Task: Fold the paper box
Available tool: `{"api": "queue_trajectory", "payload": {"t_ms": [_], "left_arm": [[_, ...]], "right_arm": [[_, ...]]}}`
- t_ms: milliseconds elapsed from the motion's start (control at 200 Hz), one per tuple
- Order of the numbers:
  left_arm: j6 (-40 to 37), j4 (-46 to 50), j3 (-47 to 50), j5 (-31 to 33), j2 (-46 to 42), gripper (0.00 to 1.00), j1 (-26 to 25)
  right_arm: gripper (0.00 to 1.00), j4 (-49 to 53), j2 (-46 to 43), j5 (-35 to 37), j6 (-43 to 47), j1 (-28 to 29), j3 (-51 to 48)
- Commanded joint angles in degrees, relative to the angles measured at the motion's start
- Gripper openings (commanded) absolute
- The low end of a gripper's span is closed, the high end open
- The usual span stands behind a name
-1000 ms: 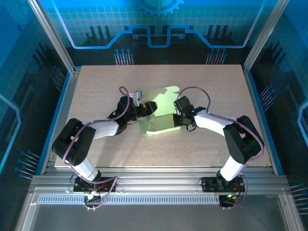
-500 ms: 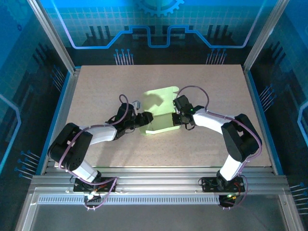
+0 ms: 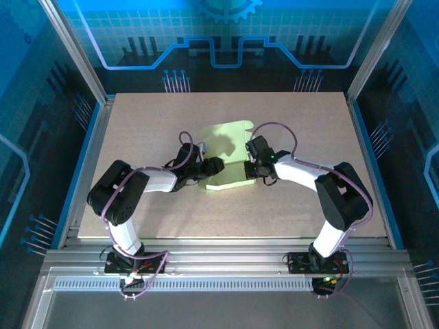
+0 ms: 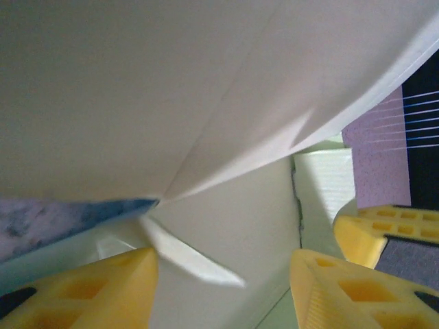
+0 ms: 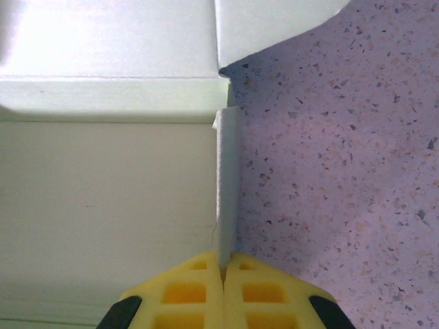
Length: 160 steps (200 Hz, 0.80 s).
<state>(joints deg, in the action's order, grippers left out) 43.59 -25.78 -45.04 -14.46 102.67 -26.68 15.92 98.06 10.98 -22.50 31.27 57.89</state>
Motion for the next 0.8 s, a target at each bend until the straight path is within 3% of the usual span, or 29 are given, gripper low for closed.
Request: {"api": "queue_trajectory", "payload": {"t_ms": [0,280,465,555,655,795], "left_arm": [[0.63,-1.03,-3.76,-0.56,2.23,0.54,-0.29],[4.31,1.45,-7.57,3.64,5.12,0.57,0.09],[4.16,-1.4,-6.07,2.01,3.68,0.6,0.7],[-0.03,-3.0,-3.55,2.46,-0.5,0.72,0.67],[-3.95,-0.74,-0.22,6.41,-7.22,0.98,0.62],[-3.83,13.78,1.25,13.35,-17.33,0.99,0.49]], "right_arm": [[0.0,-0.28,0.63,-1.71,-0.35,1.65,0.45],[0.0,-0.49,0.22,-2.23,2.09,2.37,0.57],[0.0,1.17,-0.57,3.32,-0.18,1.9,0.47],[0.0,1.86,-1.11,4.96,-2.07,0.85,0.3],[0.0,2.11,-1.46,5.81,-3.36,-0.1,0.29],[0.0,1.9,-2.08,6.09,-4.03,-0.98,0.38]]}}
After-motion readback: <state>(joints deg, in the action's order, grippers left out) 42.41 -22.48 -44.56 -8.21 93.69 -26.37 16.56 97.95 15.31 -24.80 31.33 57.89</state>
